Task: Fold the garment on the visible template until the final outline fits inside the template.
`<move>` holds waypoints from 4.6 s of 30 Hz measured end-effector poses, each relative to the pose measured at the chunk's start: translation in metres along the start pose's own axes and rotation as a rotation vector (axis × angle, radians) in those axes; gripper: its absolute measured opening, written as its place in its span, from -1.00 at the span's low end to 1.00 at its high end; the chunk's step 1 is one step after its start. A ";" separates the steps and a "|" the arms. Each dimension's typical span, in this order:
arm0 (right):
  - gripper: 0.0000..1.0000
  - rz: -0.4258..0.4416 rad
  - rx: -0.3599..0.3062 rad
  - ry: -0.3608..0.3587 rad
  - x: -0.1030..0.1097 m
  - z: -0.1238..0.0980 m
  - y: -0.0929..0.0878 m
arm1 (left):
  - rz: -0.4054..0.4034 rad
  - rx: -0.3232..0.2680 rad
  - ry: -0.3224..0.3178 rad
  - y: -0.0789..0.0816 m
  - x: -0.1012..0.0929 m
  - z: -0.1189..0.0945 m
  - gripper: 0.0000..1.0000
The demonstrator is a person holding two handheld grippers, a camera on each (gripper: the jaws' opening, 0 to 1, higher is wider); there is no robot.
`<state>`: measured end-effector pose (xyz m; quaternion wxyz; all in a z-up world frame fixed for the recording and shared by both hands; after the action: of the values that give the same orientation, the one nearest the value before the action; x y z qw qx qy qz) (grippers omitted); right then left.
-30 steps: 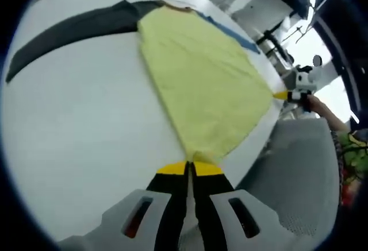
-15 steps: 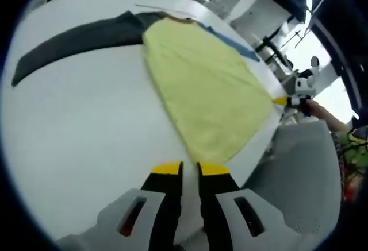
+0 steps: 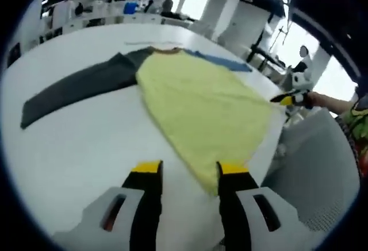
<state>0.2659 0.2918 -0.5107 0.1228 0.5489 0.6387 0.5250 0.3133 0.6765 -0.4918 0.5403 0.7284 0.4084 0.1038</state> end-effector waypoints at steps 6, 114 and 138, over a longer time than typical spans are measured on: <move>0.73 -0.022 -0.043 -0.014 -0.003 0.004 0.011 | -0.033 -0.081 0.001 0.014 -0.003 -0.002 0.25; -1.00 0.140 -0.389 -0.638 -0.236 -0.005 0.193 | -0.148 -0.359 0.219 0.067 0.025 -0.028 -0.10; -1.00 -0.044 -0.327 -0.142 -0.088 0.119 0.267 | -0.136 -0.421 0.227 0.085 0.033 -0.046 -0.16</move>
<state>0.5382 0.2419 -0.3825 0.2665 0.5432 0.5464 0.5791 0.3486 0.7253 -0.4097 0.6366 0.5543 0.4838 0.2311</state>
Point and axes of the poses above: the point that each gripper's makers call its tool centre point, and the gripper's own axes: z roughly forward along the fingers, x roughly to its left, y roughly out of its top, the point moved 1 cm from there along -z, roughly backward along the fingers, and after that the axes turned 14 degrees about -x, right-handed, at the moved point
